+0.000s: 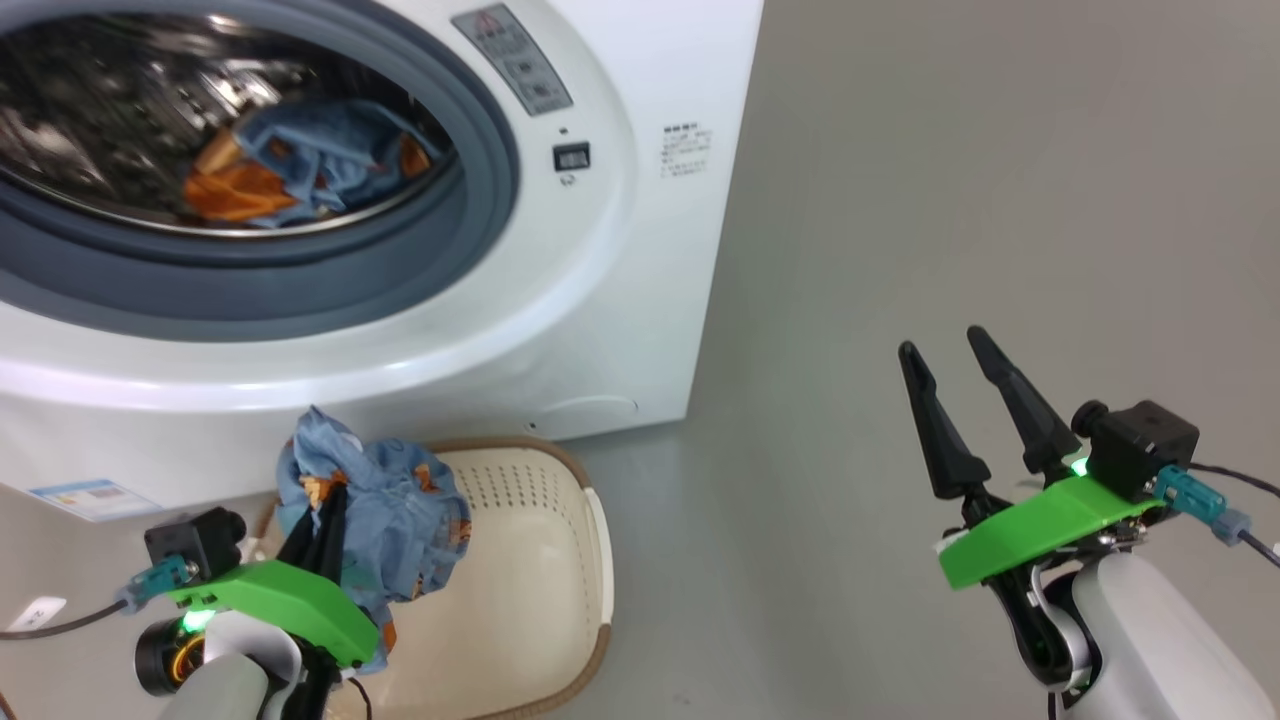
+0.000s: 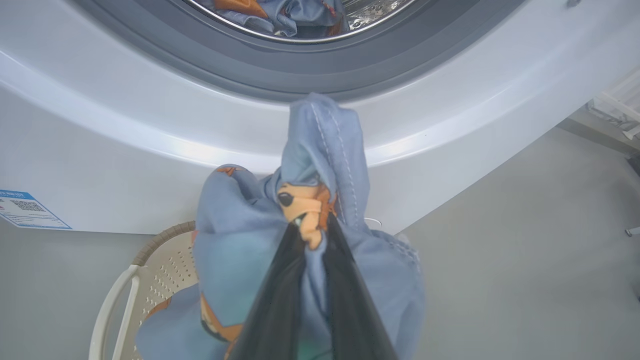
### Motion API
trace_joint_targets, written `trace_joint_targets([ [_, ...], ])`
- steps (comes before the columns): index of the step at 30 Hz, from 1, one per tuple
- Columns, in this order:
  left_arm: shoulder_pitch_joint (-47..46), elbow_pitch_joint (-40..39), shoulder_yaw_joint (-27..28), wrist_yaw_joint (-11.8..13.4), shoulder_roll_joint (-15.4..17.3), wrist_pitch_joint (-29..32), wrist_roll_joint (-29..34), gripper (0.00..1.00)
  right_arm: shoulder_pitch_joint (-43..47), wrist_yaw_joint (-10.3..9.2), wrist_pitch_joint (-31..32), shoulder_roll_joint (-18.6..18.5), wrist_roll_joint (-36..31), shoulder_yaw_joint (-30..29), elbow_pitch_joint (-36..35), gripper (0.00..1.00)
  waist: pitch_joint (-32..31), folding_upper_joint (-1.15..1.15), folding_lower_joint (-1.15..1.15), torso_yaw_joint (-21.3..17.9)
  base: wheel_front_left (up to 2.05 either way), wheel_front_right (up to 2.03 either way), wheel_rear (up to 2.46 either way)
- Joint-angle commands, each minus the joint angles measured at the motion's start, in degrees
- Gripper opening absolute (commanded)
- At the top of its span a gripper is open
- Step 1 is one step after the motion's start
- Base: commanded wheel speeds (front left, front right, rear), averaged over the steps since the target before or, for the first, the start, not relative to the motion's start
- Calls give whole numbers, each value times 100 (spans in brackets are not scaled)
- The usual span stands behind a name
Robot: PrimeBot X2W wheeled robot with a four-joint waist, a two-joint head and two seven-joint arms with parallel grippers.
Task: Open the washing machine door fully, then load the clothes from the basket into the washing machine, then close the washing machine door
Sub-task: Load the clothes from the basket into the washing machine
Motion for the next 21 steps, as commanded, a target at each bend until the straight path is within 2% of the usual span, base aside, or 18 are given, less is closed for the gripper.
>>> trace_joint_targets([
  [1,75,-253,168,-28,234,-93,-40,0,115,25,-46,-63,29,113,-96,100,-380,0,1,201,0,0,0],
  [6,322,-947,330,-14,267,-125,94,0,264,25,-46,-128,74,142,-48,100,-702,0,1,255,0,0,0],
  [9,516,-1521,499,89,263,-127,286,0,339,25,-46,-164,97,171,-32,100,-881,0,1,256,0,0,0],
  [15,1019,-2823,763,404,294,-128,790,0,483,25,-46,-210,148,205,-24,100,-1123,0,1,204,0,0,0],
  [21,1397,-3816,758,863,449,-128,1363,0,609,25,-46,-256,160,92,-84,100,-1144,0,1,199,0,0,0],
])
